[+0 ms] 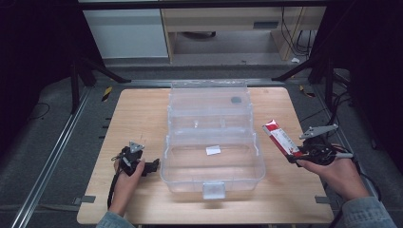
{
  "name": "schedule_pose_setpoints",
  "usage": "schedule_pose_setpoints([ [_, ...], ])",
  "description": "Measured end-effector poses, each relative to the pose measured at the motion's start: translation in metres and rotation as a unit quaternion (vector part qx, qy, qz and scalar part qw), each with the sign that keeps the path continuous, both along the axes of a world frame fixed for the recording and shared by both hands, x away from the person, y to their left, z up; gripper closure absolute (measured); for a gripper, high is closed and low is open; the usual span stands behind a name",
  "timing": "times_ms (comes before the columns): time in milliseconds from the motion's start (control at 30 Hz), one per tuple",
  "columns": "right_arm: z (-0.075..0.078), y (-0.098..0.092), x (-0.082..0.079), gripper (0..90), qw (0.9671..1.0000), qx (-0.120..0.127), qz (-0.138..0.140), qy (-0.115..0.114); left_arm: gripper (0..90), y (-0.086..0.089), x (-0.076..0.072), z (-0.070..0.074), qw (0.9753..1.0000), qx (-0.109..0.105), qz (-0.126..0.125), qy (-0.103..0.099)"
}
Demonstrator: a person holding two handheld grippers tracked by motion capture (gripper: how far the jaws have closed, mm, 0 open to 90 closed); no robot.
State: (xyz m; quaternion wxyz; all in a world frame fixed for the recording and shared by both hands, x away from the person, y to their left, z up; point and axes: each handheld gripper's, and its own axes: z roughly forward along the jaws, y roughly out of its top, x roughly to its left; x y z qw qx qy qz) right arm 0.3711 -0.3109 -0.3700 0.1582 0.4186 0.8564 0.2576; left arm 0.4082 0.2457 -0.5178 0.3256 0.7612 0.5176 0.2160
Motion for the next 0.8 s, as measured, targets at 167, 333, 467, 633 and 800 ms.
schedule_pose_setpoints([
  [167,0.012,0.007,0.006,51.6,0.9999,0.006,0.009,-0.001,0.0,0.000,0.001,0.000,1.0000,-0.001,-0.001,-0.001],
  [333,0.025,0.018,0.009,51.6,0.9997,0.001,0.024,-0.010,0.0,0.000,0.001,0.000,1.0000,-0.001,-0.003,0.000],
  [467,0.037,0.035,0.014,51.6,0.9990,-0.007,0.039,-0.021,0.0,0.000,0.001,0.000,1.0000,0.000,-0.005,0.000],
  [633,0.042,0.051,0.021,51.6,0.9984,-0.007,0.048,-0.029,0.0,0.000,0.000,0.000,1.0000,0.001,-0.004,0.000],
  [800,0.050,0.065,0.022,51.6,0.9974,-0.012,0.063,-0.033,0.0,0.000,0.000,0.000,1.0000,0.001,-0.004,0.000],
])
